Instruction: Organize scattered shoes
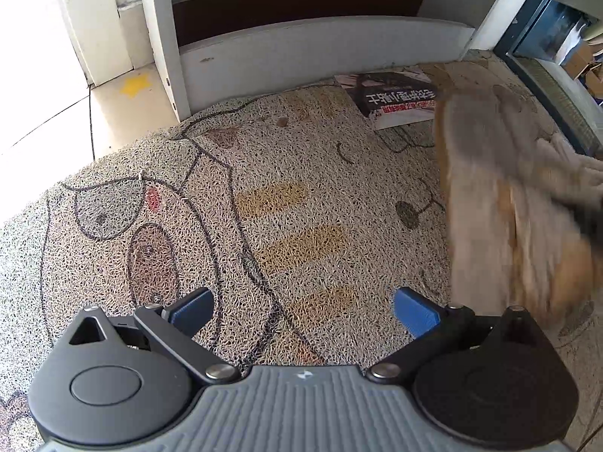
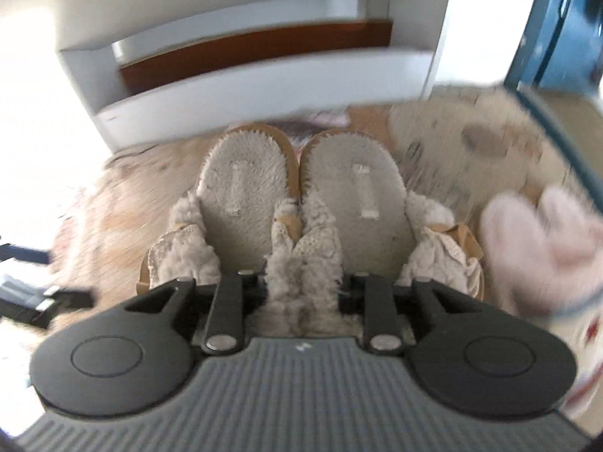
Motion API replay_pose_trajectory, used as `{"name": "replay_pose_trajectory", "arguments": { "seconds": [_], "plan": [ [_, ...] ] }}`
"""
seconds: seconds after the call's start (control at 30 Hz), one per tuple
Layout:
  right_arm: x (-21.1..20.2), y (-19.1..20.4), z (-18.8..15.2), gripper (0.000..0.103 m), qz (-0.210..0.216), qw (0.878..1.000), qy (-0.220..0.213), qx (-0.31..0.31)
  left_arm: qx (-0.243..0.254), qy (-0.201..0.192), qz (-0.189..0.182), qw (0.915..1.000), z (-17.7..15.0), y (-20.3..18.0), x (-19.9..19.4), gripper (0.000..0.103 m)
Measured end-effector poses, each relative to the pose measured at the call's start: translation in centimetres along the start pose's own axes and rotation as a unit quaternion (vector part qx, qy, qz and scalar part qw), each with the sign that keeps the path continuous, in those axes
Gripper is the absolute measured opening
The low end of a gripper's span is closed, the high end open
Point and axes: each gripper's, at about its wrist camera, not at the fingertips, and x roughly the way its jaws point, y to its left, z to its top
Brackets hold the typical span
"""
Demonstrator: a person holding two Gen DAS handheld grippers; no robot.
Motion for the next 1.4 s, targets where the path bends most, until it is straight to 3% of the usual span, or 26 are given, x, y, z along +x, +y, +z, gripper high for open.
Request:
{"name": "replay_pose_trajectory", "arguments": {
  "seconds": [0.13,0.23,0.37,0.53,0.73,0.9,1.17,1.4],
  "plan": [
    [1.6,1.0,-2.6,0.027,0.002,0.999,0.032,0.017,0.003,-0.006,0.002,1.0,0.0,-0.3,-0.4,0.103],
    [3.5,2.2,-3.4,0.031,-0.023,0.999,0.024,-0.01,0.006,-0.005,0.002,1.0,0.0,-0.6,-0.3,0.103],
    [3.5,2.2,-2.8,0.048,-0.039,0.999,0.015,-0.018,0.011,-0.011,-0.002,0.9999,0.1,-1.1,-0.4,0.103],
    [3.0,1.2,-2.4,0.058,-0.038,0.999,0.02,0.006,0.016,-0.014,-0.007,0.9998,0.2,-1.6,-0.5,0.103],
    [0.4,1.2,-1.9,0.077,-0.062,0.997,-0.027,0.025,0.028,-0.014,-0.017,0.9994,0.3,-2.6,-0.4,0.103],
    [-0.1,-0.7,-2.5,0.079,-0.05,0.997,-0.028,0.057,0.027,-0.009,-0.03,0.9991,0.9,-3.4,0.0,0.103],
    [-2.0,-1.8,-2.9,0.099,-0.074,0.992,-0.074,0.072,0.036,-0.011,-0.034,0.9987,1.1,-4.4,0.3,0.103],
    [-2.9,-3.1,-3.4,0.101,-0.103,0.989,-0.082,0.068,0.049,-0.019,-0.061,0.9968,2.7,-7.1,0.8,0.103]
  ]
}}
